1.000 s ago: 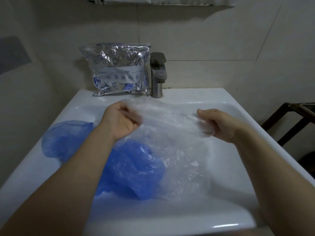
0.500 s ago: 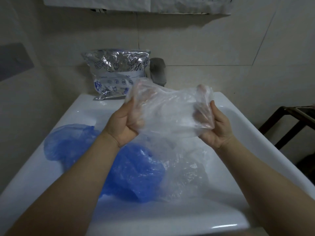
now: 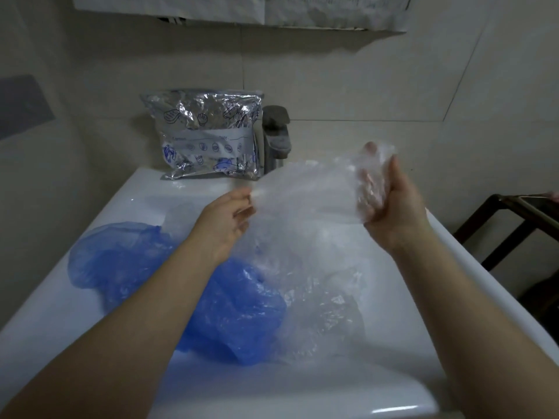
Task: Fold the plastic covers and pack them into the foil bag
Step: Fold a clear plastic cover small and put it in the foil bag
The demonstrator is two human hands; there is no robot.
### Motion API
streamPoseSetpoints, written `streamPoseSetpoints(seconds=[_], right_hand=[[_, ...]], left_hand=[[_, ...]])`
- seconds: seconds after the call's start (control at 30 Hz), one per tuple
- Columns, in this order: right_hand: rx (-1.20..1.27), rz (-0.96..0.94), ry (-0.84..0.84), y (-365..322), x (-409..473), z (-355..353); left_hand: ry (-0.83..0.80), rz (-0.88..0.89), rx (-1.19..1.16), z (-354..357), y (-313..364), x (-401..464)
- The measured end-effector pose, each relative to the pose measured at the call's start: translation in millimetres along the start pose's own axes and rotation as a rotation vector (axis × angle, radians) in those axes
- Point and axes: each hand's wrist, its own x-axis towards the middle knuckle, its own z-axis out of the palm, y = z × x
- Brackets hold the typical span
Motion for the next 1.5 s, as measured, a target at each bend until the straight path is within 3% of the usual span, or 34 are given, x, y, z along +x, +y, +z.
streamPoseSetpoints(seconds=[0.03,0.1,0.17,0.2,0.27,0.37,0.47,0.57,0.67,0.73,0.8,0.87,0.93,1.07,1.2,1.27,1.37,1.43,1.5], right_hand=[[-0.141,-0.183,0.069,-2,-1,0],[-0.649,-0.687,0.135,-2,-6,0],[-1.249,-1.094,-0.053,9,-12,-1],[-1.471,-1.206,-0.191,17,-15,2],[-1.701,-1.238,-0.429,37,-19,13],[-1.815,-1.115,-0.600,58,-22,20],[-1.902,-1.019,-0.721,64,-26,15],[-1.992,-0.732,-0.802,58,-27,15],[-1.702,-0.537,-0.570,52,-25,16],[-1.459,-0.485,-0.192,52,-18,13],[-1.264,-0.154,0.113,51,-16,10],[-0.926,0.317,0.142,49,-16,9],[-0.624,0.575,0.036,46,-19,8],[-0.575,0.351,-0.069,50,-15,8],[-0.767,0.100,-0.122,43,-15,8],[-0.892,0.044,-0.179,36,-16,7],[-1.023,0.068,-0.307,24,-18,5],[-0.931,0.096,-0.287,19,-15,1],[-0.655,0.141,-0.225,16,-13,0]], left_hand=[[0.020,-0.005,0.060,-1,-1,0],[-0.014,-0.037,0.072,1,0,-3],[-0.144,-0.084,0.023,7,2,-8],[-0.209,-0.083,0.019,10,1,-9],[-0.326,-0.051,0.050,15,1,-13],[-0.421,-0.041,0.070,20,-2,-20],[-0.298,-0.019,0.114,22,-4,-22],[-0.135,-0.029,-0.009,18,-4,-15],[-0.076,-0.003,-0.127,14,2,-12],[-0.048,0.054,-0.093,12,6,-11],[-0.054,0.100,-0.039,11,7,-10],[-0.090,0.119,-0.003,12,5,-11],[-0.169,0.138,-0.011,16,4,-14],[-0.278,0.105,-0.032,15,5,-18],[-0.235,0.001,0.311,15,5,-23],[-0.183,-0.003,0.355,18,4,-26],[-0.242,-0.023,0.317,18,7,-30],[-0.278,-0.055,0.288,18,10,-32],[-0.278,-0.110,0.142,20,11,-33]])
